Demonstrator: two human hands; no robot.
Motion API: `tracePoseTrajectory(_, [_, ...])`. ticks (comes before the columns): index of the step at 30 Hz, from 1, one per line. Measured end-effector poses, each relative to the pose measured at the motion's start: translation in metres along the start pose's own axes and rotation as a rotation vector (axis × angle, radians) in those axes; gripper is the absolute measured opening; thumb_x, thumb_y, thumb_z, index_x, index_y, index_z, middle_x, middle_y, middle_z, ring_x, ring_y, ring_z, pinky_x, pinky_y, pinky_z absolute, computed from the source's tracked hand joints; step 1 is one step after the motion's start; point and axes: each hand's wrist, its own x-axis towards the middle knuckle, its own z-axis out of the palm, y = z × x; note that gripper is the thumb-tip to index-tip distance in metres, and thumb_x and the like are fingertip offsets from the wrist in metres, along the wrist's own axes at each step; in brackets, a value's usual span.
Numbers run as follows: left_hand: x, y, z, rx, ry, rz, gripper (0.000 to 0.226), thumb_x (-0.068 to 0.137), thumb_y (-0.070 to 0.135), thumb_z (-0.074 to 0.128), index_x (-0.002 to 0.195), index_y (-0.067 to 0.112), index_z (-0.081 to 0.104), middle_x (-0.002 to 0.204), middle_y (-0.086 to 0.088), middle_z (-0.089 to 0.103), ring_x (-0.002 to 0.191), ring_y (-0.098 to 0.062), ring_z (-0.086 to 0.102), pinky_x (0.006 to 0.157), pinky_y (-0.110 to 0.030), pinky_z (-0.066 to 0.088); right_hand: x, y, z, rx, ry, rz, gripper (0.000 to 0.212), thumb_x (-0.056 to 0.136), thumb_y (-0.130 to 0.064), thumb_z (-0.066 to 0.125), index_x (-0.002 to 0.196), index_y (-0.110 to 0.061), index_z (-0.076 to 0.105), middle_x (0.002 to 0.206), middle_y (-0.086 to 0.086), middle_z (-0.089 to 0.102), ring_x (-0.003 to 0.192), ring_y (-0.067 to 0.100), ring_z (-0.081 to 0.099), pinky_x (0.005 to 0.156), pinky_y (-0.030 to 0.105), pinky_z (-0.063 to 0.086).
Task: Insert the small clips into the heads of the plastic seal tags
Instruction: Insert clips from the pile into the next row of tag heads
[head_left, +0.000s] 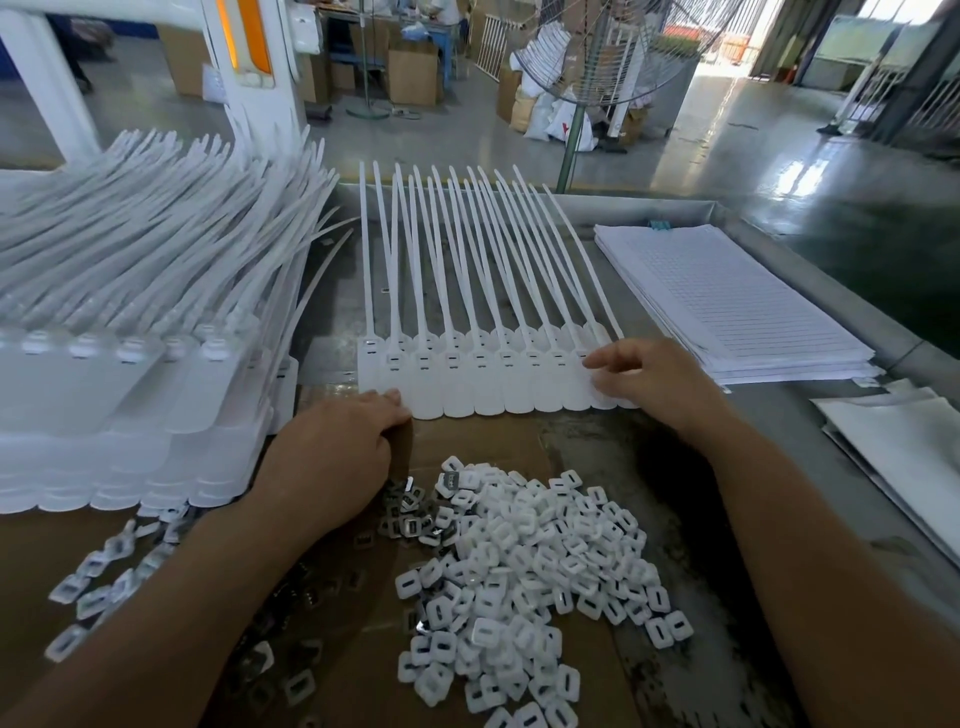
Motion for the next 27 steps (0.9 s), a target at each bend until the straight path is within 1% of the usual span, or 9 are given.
tracePoseTrajectory(2, [0.000, -0.001, 0.000, 0.001, -0.001, 0.005, 0.046, 0.090, 0.008, 0.040, 0.133, 0.025, 0.046, 0.143, 0.013, 0.037, 0.133, -0.006, 0.032, 0.108, -0.024, 0.022, -0.012, -0.007, -0.008, -0.047, -0.105, -0.089, 0.012, 0.082, -0.019, 0.067, 0.086, -0.030, 0.066, 0.082, -0.017, 0.064, 0.073, -0.007, 0.057, 0.058, 0.005, 0.035])
tracePoseTrajectory(4, [0.000, -0.001, 0.001, -0.001, -0.002, 0.007, 0.047, 0.089, 0.008, 0.041, 0.133, 0.024, 0.046, 0.142, 0.013, 0.037, 0.133, -0.007, 0.032, 0.109, -0.026, 0.023, -0.020, -0.018, -0.013, -0.031, -0.285, -0.150, 0.016, 0.080, -0.015, 0.069, 0.079, -0.031, 0.068, 0.075, -0.016, 0.067, 0.071, -0.008, 0.060, 0.059, 0.002, 0.041])
tracePoseTrajectory(7, [0.000, -0.001, 0.001, -0.001, -0.008, 0.007, 0.047, 0.089, 0.008, 0.041, 0.133, 0.024, 0.045, 0.143, 0.012, 0.037, 0.133, -0.007, 0.032, 0.109, -0.027, 0.023, -0.027, -0.029, -0.011, -0.081, -0.534, -0.189, 0.016, 0.076, -0.014, 0.073, 0.079, -0.029, 0.069, 0.076, -0.015, 0.069, 0.065, -0.007, 0.060, 0.064, 0.003, 0.043])
tracePoseTrajectory(10, [0.000, -0.001, 0.001, 0.004, -0.006, 0.009, 0.046, 0.090, 0.009, 0.041, 0.133, 0.025, 0.045, 0.143, 0.012, 0.037, 0.133, -0.008, 0.032, 0.108, -0.027, 0.024, -0.029, -0.033, -0.003, -0.180, -0.630, -0.187, 0.017, 0.074, -0.016, 0.075, 0.079, -0.030, 0.068, 0.072, -0.013, 0.067, 0.062, -0.010, 0.057, 0.062, 0.004, 0.042])
tracePoseTrajectory(18, [0.001, -0.001, 0.001, 0.010, -0.001, 0.005, 0.046, 0.090, 0.010, 0.040, 0.133, 0.026, 0.045, 0.143, 0.013, 0.037, 0.132, -0.008, 0.034, 0.107, -0.027, 0.026, -0.028, -0.033, 0.000, -0.246, -0.608, -0.187, 0.022, 0.075, -0.014, 0.074, 0.069, -0.030, 0.060, 0.061, -0.020, 0.060, 0.058, -0.013, 0.052, 0.057, 0.004, 0.039])
tracePoseTrajectory(19, [0.001, -0.001, 0.001, 0.009, -0.002, 0.004, 0.046, 0.090, 0.009, 0.040, 0.132, 0.026, 0.046, 0.143, 0.013, 0.037, 0.132, -0.008, 0.034, 0.107, -0.027, 0.026, -0.028, -0.032, -0.002, -0.236, -0.604, -0.184, 0.021, 0.076, -0.015, 0.073, 0.070, -0.030, 0.060, 0.063, -0.020, 0.060, 0.059, -0.012, 0.052, 0.058, 0.005, 0.039])
tracePoseTrajectory(21, [0.001, -0.001, 0.001, 0.005, -0.005, 0.004, 0.046, 0.090, 0.009, 0.040, 0.132, 0.026, 0.046, 0.143, 0.012, 0.037, 0.132, -0.009, 0.034, 0.107, -0.028, 0.027, -0.028, -0.031, -0.006, -0.159, -0.586, -0.169, 0.017, 0.078, -0.013, 0.071, 0.077, -0.027, 0.062, 0.071, -0.013, 0.064, 0.064, -0.007, 0.056, 0.062, 0.009, 0.043])
tracePoseTrajectory(24, [0.002, -0.001, 0.001, 0.010, 0.002, 0.006, 0.046, 0.090, 0.010, 0.041, 0.132, 0.026, 0.047, 0.142, 0.013, 0.037, 0.132, -0.009, 0.034, 0.107, -0.029, 0.027, -0.025, -0.026, -0.012, 0.028, -0.428, -0.162, 0.016, 0.080, -0.005, 0.067, 0.083, -0.021, 0.066, 0.074, -0.002, 0.068, 0.066, 0.003, 0.062, 0.063, 0.010, 0.047])
tracePoseTrajectory(27, [0.003, -0.002, 0.001, 0.008, -0.003, 0.012, 0.046, 0.090, 0.009, 0.041, 0.132, 0.026, 0.046, 0.142, 0.012, 0.037, 0.132, -0.009, 0.034, 0.108, -0.028, 0.026, -0.020, -0.019, -0.014, 0.146, -0.198, -0.093, 0.016, 0.082, -0.001, 0.064, 0.080, -0.017, 0.064, 0.069, -0.004, 0.069, 0.059, 0.002, 0.064, 0.055, 0.008, 0.046])
